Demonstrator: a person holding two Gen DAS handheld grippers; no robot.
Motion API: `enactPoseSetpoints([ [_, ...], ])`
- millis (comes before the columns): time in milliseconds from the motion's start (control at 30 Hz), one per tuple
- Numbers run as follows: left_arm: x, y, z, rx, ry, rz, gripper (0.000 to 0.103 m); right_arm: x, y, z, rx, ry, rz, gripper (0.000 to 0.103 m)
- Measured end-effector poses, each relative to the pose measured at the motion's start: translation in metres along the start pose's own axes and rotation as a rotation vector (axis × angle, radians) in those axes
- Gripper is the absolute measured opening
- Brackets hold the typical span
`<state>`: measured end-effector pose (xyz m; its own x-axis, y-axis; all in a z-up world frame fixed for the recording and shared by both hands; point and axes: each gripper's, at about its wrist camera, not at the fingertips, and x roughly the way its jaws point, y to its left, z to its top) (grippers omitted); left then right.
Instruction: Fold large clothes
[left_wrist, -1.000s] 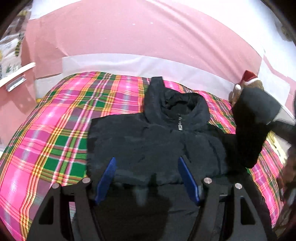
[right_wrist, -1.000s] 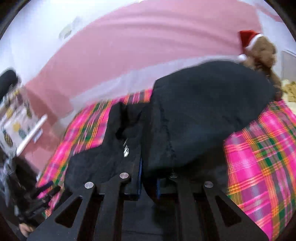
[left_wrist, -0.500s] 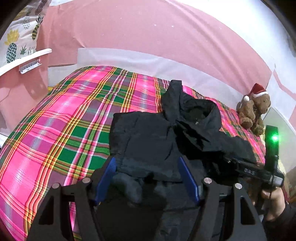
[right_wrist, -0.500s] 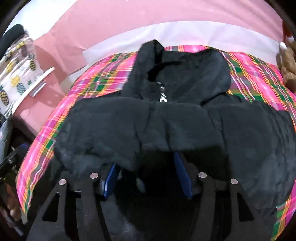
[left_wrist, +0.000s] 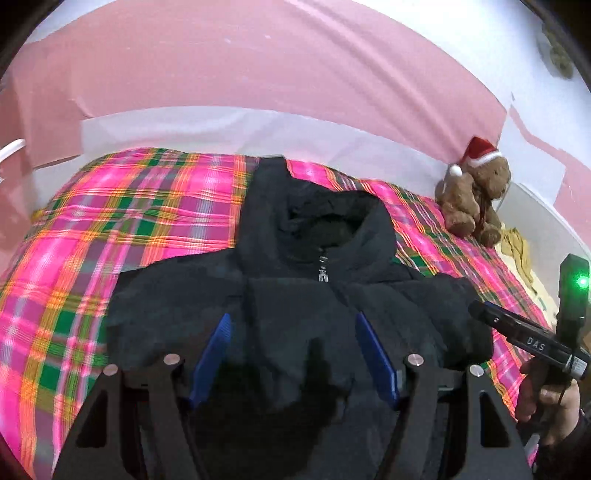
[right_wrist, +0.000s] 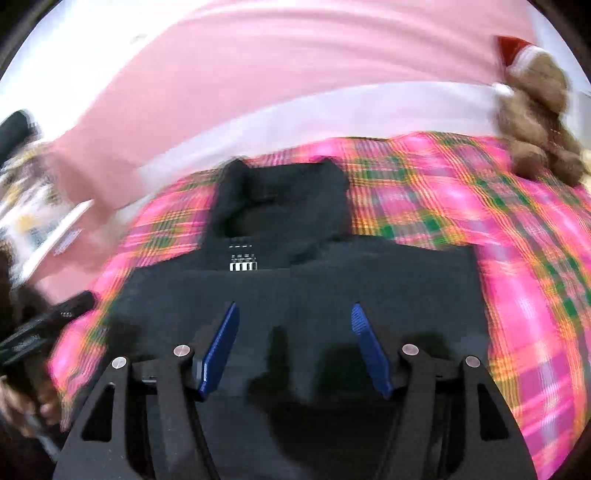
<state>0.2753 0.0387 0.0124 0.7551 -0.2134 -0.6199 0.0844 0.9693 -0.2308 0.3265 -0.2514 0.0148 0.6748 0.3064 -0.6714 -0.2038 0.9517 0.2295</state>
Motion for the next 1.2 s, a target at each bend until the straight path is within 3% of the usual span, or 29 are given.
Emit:
enactPoseSetpoints([
  [67, 0.026, -0.004, -0.007, 0.018, 0.046, 0.03, 0.048, 0.014, -0.022, -0.006, 0.039, 0.031, -0.045, 0.058],
  [133, 0.055, 0.003, -0.022, -0.004, 0.14, 0.058, 0.038, 0.03, -0.038, -0.016, 0.057, 0.082, -0.072, 0.053],
  [267, 0.06, 0.017, -0.046, -0.056, 0.136, 0.051, 0.038, 0.049, -0.038, -0.036, 0.027, 0.099, -0.06, 0.053],
  [367, 0.057, 0.013, -0.046, -0.045, 0.142, 0.07, 0.038, 0.057, -0.032, -0.043, -0.017, 0.117, -0.08, 0.053],
  [500, 0.039, 0.011, -0.031, -0.063, 0.158, 0.056, 0.038, 0.043, -0.04, -0.029, 0.001, 0.133, -0.055, 0.053],
  [633, 0.021, 0.0, -0.002, -0.033, 0.057, 0.043, 0.038, 0.016, -0.052, 0.0, -0.009, 0.024, -0.085, 0.053],
  [700, 0.029, -0.005, 0.016, -0.013, 0.031, 0.066, 0.038, 0.02, -0.063, 0.017, -0.001, 0.017, -0.121, 0.053],
  [800, 0.066, 0.002, 0.023, -0.019, 0.088, 0.106, 0.038, 0.047, -0.077, 0.03, 0.016, 0.059, -0.154, 0.053],
  [900, 0.1, 0.014, 0.003, -0.024, 0.164, 0.12, 0.039, 0.078, -0.091, 0.022, 0.046, 0.131, -0.17, 0.053],
  [1033, 0.105, 0.016, -0.016, -0.005, 0.122, 0.117, 0.039, 0.093, -0.09, 0.0, -0.001, 0.129, -0.188, 0.052],
  [1200, 0.084, 0.019, -0.004, -0.063, 0.127, 0.091, 0.039, 0.075, -0.084, 0.008, -0.013, 0.126, -0.217, 0.052],
])
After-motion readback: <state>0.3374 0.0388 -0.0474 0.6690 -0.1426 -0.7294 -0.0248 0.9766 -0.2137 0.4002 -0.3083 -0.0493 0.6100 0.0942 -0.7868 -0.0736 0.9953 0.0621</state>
